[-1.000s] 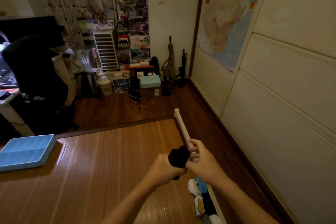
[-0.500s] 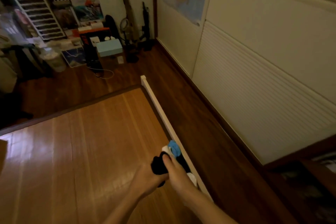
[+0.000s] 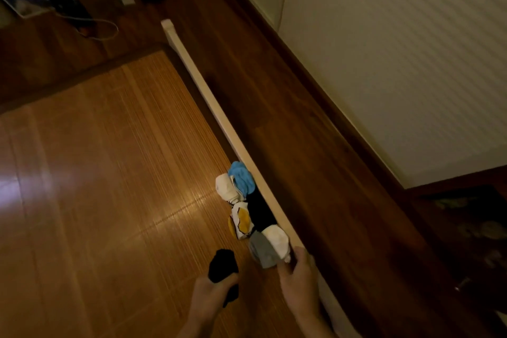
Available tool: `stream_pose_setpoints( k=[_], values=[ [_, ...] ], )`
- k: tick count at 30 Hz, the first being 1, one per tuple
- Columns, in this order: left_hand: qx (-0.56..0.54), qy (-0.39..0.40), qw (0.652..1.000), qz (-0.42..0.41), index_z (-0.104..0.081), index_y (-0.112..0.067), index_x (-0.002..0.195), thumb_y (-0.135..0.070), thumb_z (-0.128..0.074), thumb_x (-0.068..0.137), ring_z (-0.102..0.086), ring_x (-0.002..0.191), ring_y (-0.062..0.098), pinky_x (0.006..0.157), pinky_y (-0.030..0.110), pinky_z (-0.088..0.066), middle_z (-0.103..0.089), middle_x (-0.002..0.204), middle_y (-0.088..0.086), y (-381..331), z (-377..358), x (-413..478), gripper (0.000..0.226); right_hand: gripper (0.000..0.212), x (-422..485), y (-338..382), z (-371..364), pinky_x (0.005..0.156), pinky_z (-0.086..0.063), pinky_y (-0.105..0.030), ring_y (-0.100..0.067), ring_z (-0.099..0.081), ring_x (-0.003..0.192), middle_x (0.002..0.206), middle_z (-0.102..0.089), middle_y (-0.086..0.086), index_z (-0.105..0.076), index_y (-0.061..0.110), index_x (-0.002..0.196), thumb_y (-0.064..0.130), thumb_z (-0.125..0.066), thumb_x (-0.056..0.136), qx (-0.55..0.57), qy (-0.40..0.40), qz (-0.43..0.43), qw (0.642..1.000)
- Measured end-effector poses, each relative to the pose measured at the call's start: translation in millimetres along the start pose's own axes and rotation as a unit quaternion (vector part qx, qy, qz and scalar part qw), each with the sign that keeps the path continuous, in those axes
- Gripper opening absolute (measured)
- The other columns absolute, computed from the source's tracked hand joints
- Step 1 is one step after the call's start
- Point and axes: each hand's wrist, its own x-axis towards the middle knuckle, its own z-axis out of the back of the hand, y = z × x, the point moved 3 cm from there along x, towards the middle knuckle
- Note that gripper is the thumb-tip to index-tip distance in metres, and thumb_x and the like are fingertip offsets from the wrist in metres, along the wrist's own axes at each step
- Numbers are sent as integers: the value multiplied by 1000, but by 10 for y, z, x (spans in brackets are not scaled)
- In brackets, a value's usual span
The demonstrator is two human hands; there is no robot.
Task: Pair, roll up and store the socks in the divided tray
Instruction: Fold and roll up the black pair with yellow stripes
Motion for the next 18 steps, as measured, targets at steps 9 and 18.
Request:
stream_pose_setpoints(
  k=[9, 18],
  values=[
    [-133, -67, 989, 18, -74, -4, 95, -15, -85, 81, -70, 82, 28, 63, 34, -55, -74, 92, 14, 238, -624, 893, 21, 53, 399, -5, -774, 111, -43, -36, -20, -40, 139, 139, -49, 2, -50, 19, 141, 35, -66, 94, -196, -63, 199, 958],
    [-171, -37, 984, 13, -76, -2, 95, -7, -80, 83, -73, 91, 34, 80, 44, -60, -78, 94, 19, 351, -623, 1119, 14, 38, 499, 72, -1100, 93, -53, -42, -33, -57, 109, 119, -58, -21, -59, -4, 127, 2, -62, 90, -366, -55, 161, 915]
  ],
)
